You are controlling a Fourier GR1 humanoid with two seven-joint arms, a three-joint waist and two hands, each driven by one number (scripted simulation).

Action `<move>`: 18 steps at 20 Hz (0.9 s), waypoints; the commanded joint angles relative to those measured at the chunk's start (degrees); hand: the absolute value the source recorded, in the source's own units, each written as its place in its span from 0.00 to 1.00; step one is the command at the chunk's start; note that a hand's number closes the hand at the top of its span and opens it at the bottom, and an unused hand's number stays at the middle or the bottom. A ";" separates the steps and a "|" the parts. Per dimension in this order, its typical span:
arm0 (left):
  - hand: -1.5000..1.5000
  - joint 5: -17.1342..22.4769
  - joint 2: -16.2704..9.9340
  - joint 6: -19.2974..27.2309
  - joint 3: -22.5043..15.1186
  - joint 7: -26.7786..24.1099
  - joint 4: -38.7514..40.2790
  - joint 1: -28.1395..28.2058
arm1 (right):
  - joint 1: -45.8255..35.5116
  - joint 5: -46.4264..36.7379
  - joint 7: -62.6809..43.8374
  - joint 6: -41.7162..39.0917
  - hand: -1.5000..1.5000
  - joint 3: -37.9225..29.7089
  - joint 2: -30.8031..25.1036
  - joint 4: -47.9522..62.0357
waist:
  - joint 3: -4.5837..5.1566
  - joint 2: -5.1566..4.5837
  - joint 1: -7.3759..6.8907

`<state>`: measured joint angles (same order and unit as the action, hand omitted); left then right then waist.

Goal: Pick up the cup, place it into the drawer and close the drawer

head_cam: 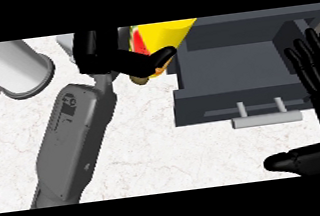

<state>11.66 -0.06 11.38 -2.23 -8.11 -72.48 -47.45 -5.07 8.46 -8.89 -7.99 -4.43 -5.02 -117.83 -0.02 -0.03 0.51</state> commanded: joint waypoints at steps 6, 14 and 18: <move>1.00 -0.34 0.05 4.50 -1.05 1.06 14.53 -13.66 | 3.64 1.50 2.76 -2.16 0.00 -0.92 -0.27 -1.37 | -0.02 -0.10 0.57; 1.00 8.07 0.06 9.41 -8.42 -6.93 28.59 -18.11 | -0.08 2.45 1.89 -2.54 0.00 -2.56 -1.85 1.55 | -0.02 -0.24 1.34; 1.00 10.29 0.06 9.65 -6.82 -9.45 37.81 -23.61 | 1.75 0.92 2.22 -2.21 0.00 -0.79 -0.80 0.11 | -0.02 -0.46 2.01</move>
<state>19.40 -0.01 20.28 -8.85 -15.29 -41.97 -67.06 -5.07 9.86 -7.14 -9.95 -5.91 -6.16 -116.13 -0.03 -0.37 1.93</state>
